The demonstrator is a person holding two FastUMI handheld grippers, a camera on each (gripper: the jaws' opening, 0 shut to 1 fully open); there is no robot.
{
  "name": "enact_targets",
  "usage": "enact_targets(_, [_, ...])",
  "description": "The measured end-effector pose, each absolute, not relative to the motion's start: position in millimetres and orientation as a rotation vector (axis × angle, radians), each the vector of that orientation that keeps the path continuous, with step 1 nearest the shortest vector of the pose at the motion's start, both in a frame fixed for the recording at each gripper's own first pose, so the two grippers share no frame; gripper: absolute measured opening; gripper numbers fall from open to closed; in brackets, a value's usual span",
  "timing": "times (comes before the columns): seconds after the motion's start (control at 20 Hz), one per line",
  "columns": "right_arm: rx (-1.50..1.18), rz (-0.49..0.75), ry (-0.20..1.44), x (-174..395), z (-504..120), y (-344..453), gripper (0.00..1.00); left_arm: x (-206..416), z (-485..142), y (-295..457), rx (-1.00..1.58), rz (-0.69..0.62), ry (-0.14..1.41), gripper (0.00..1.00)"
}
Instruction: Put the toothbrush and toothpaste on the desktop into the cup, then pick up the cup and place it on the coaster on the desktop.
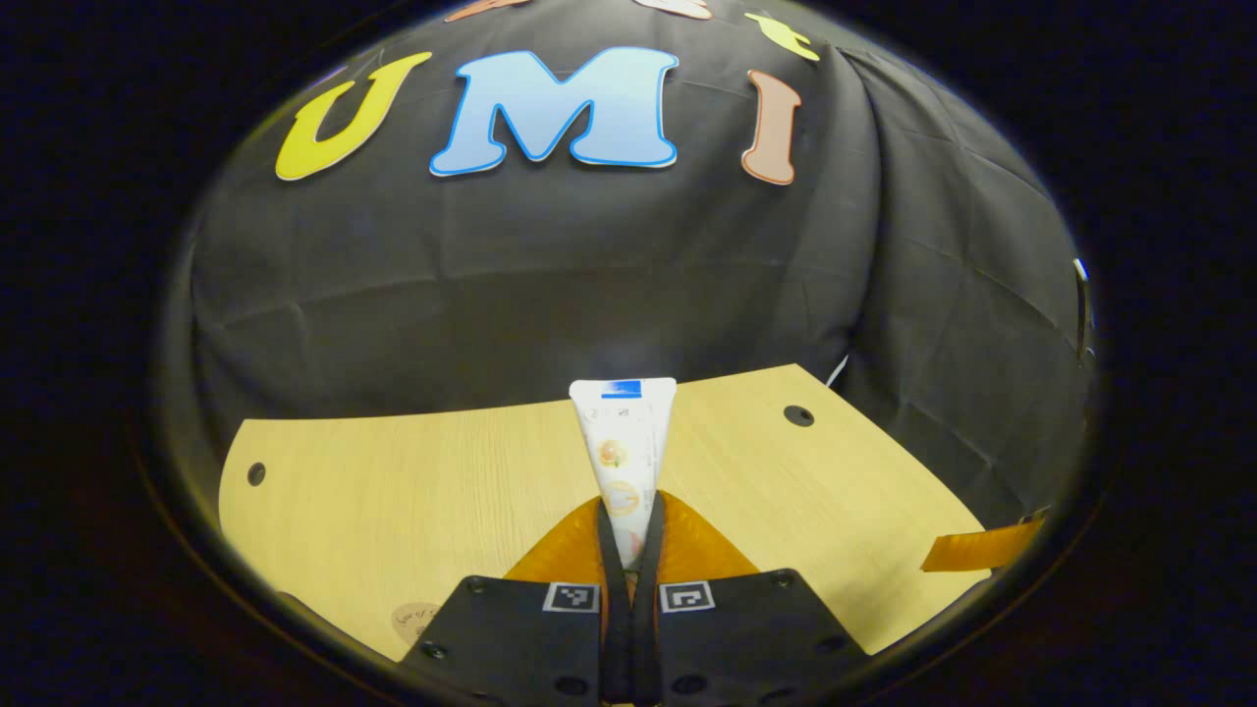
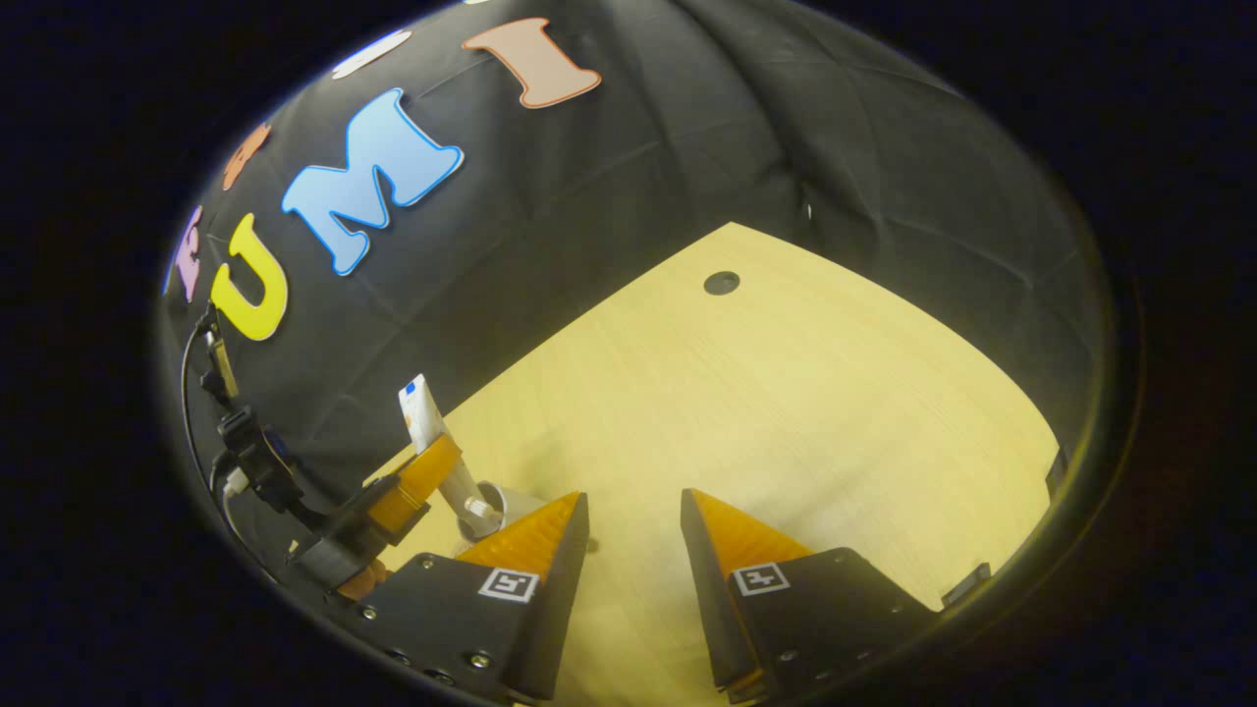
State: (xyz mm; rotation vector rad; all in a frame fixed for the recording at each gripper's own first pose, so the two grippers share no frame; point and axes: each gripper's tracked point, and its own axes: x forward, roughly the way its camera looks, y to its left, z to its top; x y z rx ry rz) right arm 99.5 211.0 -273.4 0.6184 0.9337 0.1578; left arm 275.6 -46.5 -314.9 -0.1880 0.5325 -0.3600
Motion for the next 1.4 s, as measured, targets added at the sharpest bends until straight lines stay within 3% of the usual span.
enact_targets(0.15, [0.63, 0.149, 0.936, 100, -275, 209, 0.57, 271, -321, -42, -0.202, -0.339, 0.544, 0.11])
enact_targets(0.25, [0.631, 0.152, 0.938, 101, -277, 210, 0.57, 269, -326, -39, -0.188, -0.321, 0.556, 0.2])
enact_targets(0.5, [0.637, 0.164, 0.941, 103, -275, 215, 0.57, 264, -325, -38, -0.205, -0.333, 0.553, 0.27])
enact_targets(0.55, [0.636, 0.167, 0.942, 103, -276, 216, 0.53, 263, -320, -39, -0.218, -0.339, 0.546, 0.42])
enact_targets(0.6, [0.636, 0.168, 0.944, 104, -276, 217, 0.57, 262, -319, -38, -0.217, -0.335, 0.541, 0.49])
enact_targets(0.7, [0.639, 0.175, 0.947, 103, -277, 219, 0.53, 258, -317, -39, -0.206, -0.34, 0.542, 0.57])
enact_targets(0.75, [0.638, 0.179, 0.947, 104, -277, 220, 0.57, 257, -316, -39, -0.2, -0.342, 0.54, 0.73])
enact_targets(0.85, [0.632, 0.188, 0.947, 105, -275, 224, 0.57, 255, -313, -36, -0.191, -0.339, 0.534, 0.89])
enact_targets(0.95, [0.621, 0.204, 0.951, 104, -275, 227, 0.57, 251, -311, -34, -0.19, -0.332, 0.531, 0.94])
enact_targets(1.0, [0.616, 0.214, 0.953, 105, -275, 229, 0.53, 249, -309, -33, -0.195, -0.333, 0.53, 0.94])
enact_targets(1.15, [0.598, 0.235, 0.962, 103, -276, 232, 0.53, 241, -308, -27, -0.208, -0.328, 0.534, 0.98])
enact_targets(1.2, [0.593, 0.243, 0.966, 103, -275, 234, 0.57, 239, -306, -26, -0.211, -0.328, 0.532, 0.98])
enact_targets(1.3, [0.583, 0.26, 0.971, 102, -276, 238, 0.53, 236, -303, -21, -0.207, -0.321, 0.527, 0.98])
enact_targets(1.4, [0.567, 0.286, 0.975, 104, -275, 243, 0.57, 233, -301, -16, -0.202, -0.311, 0.523, 1.0])
